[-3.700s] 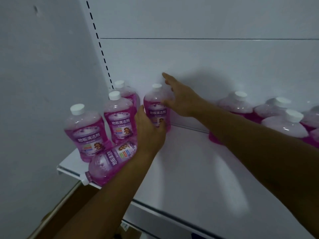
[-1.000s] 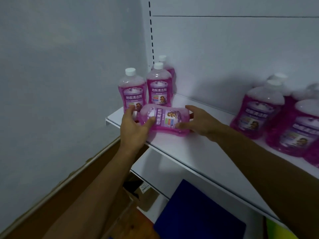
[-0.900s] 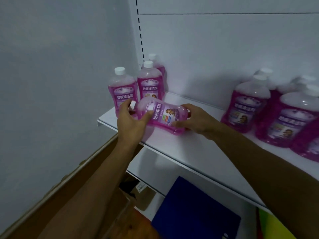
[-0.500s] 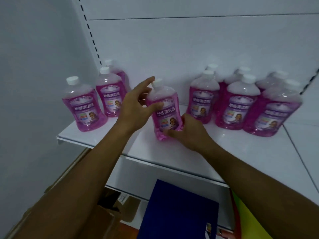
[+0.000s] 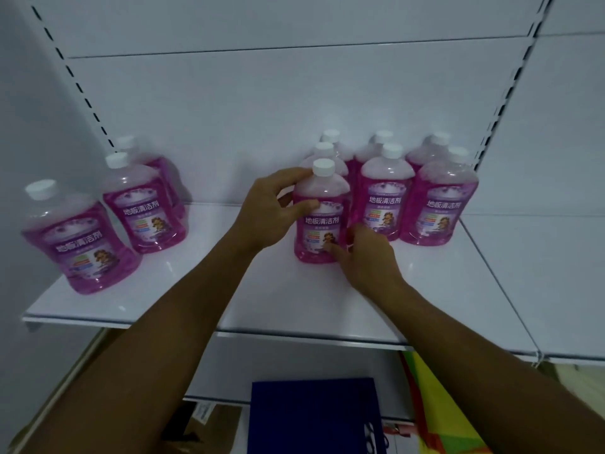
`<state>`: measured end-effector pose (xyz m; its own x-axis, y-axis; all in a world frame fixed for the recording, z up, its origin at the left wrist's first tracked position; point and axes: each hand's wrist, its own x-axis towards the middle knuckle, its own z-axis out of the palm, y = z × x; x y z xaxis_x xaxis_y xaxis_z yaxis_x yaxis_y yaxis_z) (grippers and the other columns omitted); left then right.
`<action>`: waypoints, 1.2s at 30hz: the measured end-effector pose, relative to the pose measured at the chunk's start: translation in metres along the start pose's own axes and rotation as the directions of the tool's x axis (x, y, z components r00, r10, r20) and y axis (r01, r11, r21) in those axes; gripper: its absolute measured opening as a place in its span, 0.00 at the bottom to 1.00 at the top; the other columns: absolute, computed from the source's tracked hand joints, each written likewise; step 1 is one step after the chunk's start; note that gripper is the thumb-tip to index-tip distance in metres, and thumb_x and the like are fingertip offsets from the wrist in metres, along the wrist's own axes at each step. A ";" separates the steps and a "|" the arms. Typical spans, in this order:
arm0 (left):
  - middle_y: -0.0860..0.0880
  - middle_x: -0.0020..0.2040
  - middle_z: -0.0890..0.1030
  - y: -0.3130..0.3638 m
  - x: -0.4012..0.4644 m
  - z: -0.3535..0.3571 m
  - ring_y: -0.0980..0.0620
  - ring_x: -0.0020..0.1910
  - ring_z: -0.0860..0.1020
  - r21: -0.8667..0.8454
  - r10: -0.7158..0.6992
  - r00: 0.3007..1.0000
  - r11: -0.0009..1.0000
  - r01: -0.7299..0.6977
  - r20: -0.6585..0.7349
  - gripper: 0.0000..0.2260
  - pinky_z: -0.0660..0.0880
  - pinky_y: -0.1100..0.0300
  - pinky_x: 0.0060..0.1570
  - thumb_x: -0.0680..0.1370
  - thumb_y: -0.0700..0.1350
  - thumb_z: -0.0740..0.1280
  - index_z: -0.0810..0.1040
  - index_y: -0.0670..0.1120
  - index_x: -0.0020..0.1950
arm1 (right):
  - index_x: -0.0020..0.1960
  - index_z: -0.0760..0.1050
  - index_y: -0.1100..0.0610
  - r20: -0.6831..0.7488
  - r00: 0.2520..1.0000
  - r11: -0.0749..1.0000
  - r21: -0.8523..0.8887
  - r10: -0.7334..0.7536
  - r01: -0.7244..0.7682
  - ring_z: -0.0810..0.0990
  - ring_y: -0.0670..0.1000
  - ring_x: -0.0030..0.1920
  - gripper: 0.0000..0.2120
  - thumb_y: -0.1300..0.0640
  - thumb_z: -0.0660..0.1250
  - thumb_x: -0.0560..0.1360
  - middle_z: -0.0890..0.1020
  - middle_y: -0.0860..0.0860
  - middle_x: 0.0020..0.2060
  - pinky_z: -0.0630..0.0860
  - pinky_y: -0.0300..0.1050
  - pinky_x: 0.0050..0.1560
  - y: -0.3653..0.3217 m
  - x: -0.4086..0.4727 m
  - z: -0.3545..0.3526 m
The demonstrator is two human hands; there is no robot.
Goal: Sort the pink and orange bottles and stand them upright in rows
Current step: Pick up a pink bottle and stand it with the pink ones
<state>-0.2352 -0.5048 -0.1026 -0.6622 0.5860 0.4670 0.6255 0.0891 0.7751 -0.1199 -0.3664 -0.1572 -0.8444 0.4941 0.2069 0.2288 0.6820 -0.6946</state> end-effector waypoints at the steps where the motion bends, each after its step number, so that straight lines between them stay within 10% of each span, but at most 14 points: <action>1: 0.46 0.64 0.77 -0.002 0.003 0.001 0.51 0.62 0.76 0.048 0.009 1.000 0.999 -0.009 0.005 0.23 0.77 0.60 0.57 0.74 0.40 0.73 0.75 0.44 0.68 | 0.56 0.74 0.58 -0.008 1.000 1.000 0.005 0.009 -0.008 0.80 0.53 0.48 0.16 0.49 0.70 0.75 0.81 0.52 0.49 0.70 0.41 0.45 0.001 0.001 0.000; 13: 0.52 0.58 0.76 -0.008 -0.002 -0.011 0.60 0.52 0.76 0.168 -0.004 0.992 0.986 0.025 -0.129 0.26 0.75 0.73 0.42 0.73 0.52 0.74 0.72 0.52 0.69 | 0.46 0.68 0.53 -0.186 0.965 0.979 -0.128 -0.183 0.161 0.73 0.47 0.37 0.12 0.49 0.69 0.75 0.74 0.46 0.40 0.66 0.37 0.36 -0.013 -0.015 -0.001; 23: 0.52 0.60 0.77 -0.002 -0.041 -0.093 0.58 0.55 0.76 0.369 0.020 0.917 0.919 0.140 -0.397 0.19 0.72 0.73 0.51 0.77 0.49 0.70 0.74 0.47 0.67 | 0.65 0.71 0.52 0.238 0.930 0.960 0.075 -0.280 0.269 0.78 0.47 0.53 0.21 0.44 0.67 0.76 0.78 0.49 0.59 0.77 0.43 0.52 -0.077 -0.006 0.066; 30: 0.49 0.62 0.74 -0.007 -0.091 -0.170 0.52 0.62 0.72 0.582 0.212 0.764 0.774 0.248 -0.609 0.18 0.70 0.64 0.62 0.76 0.48 0.70 0.76 0.45 0.64 | 0.64 0.71 0.54 0.369 0.863 0.928 0.273 -0.346 0.256 0.77 0.47 0.50 0.21 0.48 0.70 0.75 0.78 0.48 0.54 0.73 0.41 0.50 -0.140 0.005 0.118; 32: 0.46 0.67 0.71 -0.012 -0.105 -0.185 0.52 0.66 0.67 0.557 0.169 0.712 0.751 0.355 -0.682 0.23 0.61 0.71 0.65 0.75 0.50 0.71 0.72 0.45 0.67 | 0.63 0.72 0.54 0.407 0.841 0.916 0.326 -0.357 0.232 0.76 0.46 0.50 0.20 0.49 0.71 0.74 0.77 0.47 0.53 0.70 0.38 0.48 -0.157 0.002 0.134; 36: 0.46 0.72 0.67 -0.031 -0.119 -0.209 0.47 0.69 0.68 0.415 -0.091 0.651 0.702 0.578 -0.753 0.37 0.69 0.48 0.68 0.72 0.59 0.72 0.62 0.49 0.75 | 0.61 0.72 0.55 0.464 0.813 0.901 0.403 -0.352 0.160 0.77 0.49 0.55 0.18 0.52 0.72 0.74 0.77 0.49 0.54 0.76 0.44 0.54 -0.183 -0.007 0.164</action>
<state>-0.2620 -0.7462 -0.0934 -0.7992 -0.2334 0.5539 0.2274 0.7356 0.6381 -0.2361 -0.5834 -0.1444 -0.9917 -0.0887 0.0933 -0.1245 0.4764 -0.8704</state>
